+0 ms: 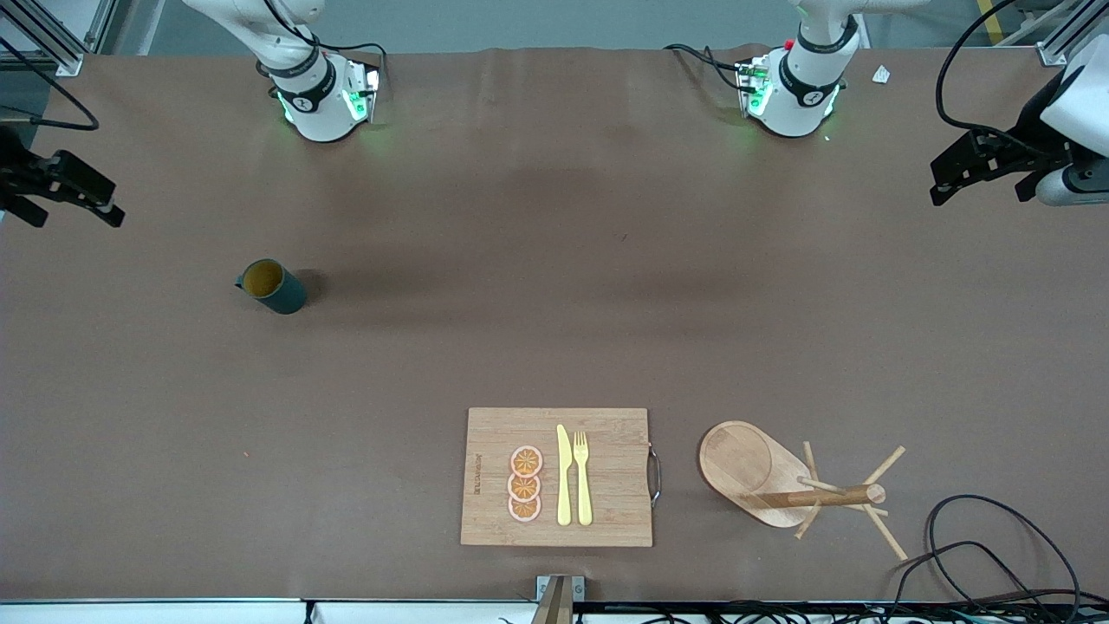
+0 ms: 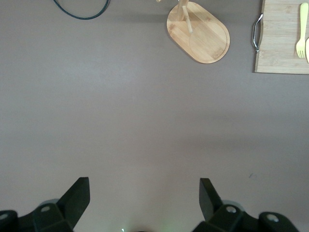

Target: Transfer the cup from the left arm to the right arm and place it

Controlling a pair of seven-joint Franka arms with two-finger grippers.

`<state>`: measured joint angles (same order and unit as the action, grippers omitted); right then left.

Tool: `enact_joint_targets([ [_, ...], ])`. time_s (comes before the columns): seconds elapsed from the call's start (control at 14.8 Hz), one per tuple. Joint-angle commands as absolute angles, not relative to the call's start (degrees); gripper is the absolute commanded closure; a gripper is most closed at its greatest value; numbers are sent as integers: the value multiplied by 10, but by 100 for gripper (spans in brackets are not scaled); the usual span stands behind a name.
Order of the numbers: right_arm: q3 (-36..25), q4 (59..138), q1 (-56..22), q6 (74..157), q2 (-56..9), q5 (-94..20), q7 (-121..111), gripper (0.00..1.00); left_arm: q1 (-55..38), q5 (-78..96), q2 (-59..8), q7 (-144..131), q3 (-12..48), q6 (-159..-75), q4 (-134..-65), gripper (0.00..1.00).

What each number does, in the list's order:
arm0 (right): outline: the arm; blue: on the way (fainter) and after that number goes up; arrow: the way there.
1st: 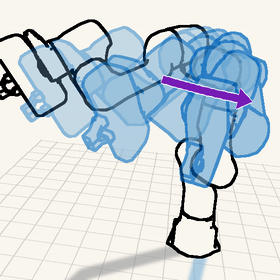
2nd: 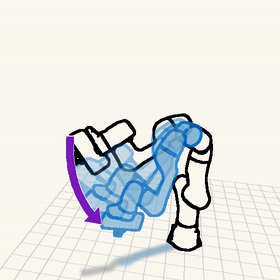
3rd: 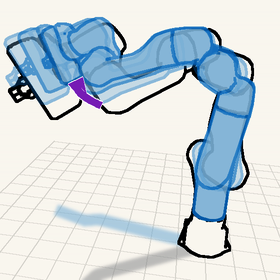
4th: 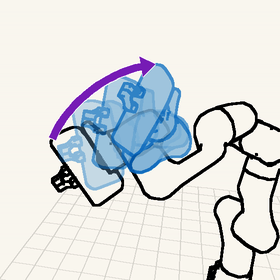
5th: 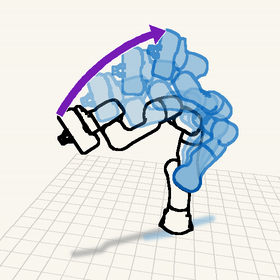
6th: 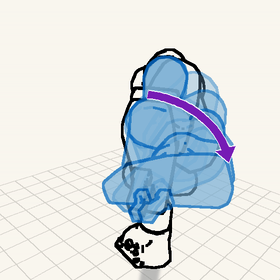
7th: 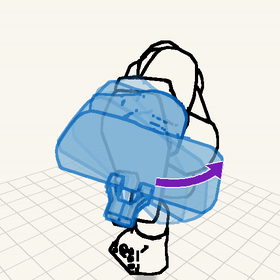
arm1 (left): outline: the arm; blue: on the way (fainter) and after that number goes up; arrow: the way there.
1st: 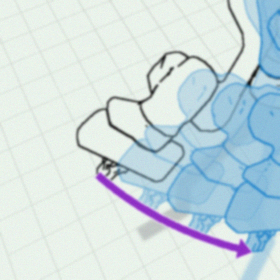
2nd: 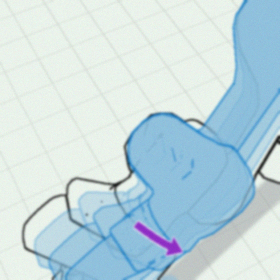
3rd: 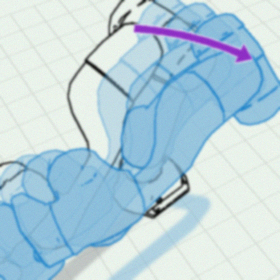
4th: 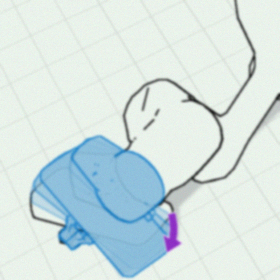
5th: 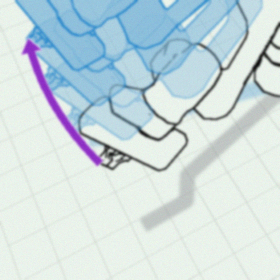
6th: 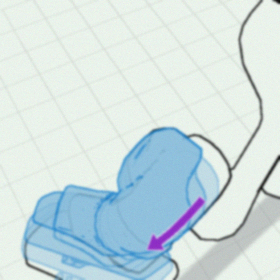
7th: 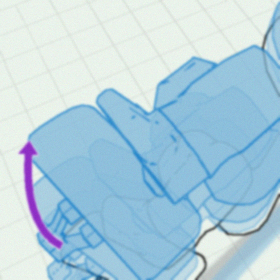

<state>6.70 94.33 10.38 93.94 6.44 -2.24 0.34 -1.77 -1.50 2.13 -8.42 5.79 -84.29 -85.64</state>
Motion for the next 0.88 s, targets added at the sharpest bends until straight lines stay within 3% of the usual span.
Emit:
enact_joint_targets([
  [0.0,63,913,99,928,47,-11,63,0,-16,-23,24,-76,60,-838,-850,0],
  [0.81,61,913,105,904,47,8,82,0,-16,-17,25,-75,63,-824,-850,0],
])
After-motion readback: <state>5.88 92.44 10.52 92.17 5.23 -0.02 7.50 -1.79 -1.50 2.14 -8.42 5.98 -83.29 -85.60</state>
